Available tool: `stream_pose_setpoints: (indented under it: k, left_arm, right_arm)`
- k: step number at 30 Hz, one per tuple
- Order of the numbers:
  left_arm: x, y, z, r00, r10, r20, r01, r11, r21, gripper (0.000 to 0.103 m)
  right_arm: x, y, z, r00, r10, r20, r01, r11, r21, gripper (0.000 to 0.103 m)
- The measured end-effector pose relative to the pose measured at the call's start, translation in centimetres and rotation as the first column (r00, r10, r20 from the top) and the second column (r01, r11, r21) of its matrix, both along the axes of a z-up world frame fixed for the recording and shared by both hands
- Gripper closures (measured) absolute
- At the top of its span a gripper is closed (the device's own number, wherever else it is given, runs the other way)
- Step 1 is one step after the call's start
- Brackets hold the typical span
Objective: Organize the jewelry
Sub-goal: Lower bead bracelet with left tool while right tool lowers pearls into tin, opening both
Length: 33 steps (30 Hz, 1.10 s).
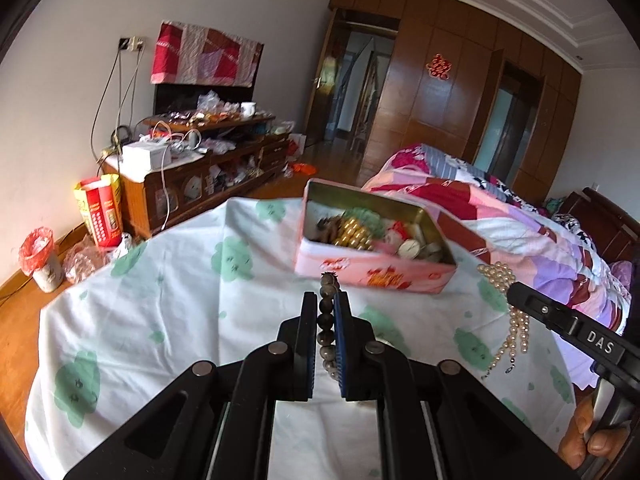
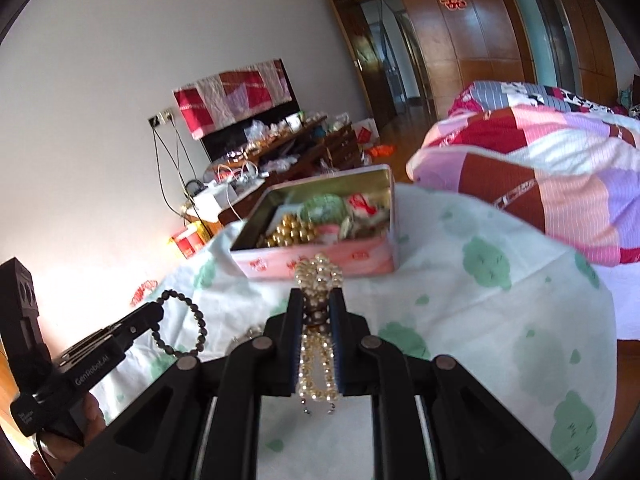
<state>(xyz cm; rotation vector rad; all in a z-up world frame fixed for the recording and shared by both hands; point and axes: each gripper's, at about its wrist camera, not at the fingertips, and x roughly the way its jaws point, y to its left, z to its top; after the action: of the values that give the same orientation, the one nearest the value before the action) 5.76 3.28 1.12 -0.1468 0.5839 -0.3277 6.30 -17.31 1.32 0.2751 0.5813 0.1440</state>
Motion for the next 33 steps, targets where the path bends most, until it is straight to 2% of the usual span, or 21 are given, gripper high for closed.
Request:
stream_pose_setpoints:
  k: [5,16,20,28,33]
  left_arm:
    - [0.9,-0.8,0.7,0.999,-0.027,0.021,0.027,1.000,0.003,0.096]
    - [5.2,-2.9,2.9,0.994,-0.089,0.070,0.091,0.995,-0.030,0.096]
    - [7.0,-3.9,3.4,0.990,-0.102,0.096,0.105,0.994,-0.019,0.096]
    - [11.1,-5.9,2.9,0.991,-0.099,0.090,0.099,0.995,-0.001,0.096]
    - [13.3,-6.9,1.3,0.995,-0.086,0.052,0.084,0.996,0.034,0.096]
  right_arm:
    - [0.9,-0.7,0.6,1.000,-0.008,0.016,0.008,0.999,0.044,0.088]
    - [4.8,-0.8,2.8,0.997,0.016,0.078,-0.021,0.998,0.059,0.088]
    - [6.7,-0.7,3.4,0.994,0.021,0.103,-0.028,0.997,0.075,0.088]
    - [11.5,-0.3,2.6,0.996,0.003,0.093,-0.014,0.992,0.123,0.088]
    - [14.8,-0.2,0.6,0.999,-0.024,0.039,0.018,0.990,0.136,0.088]
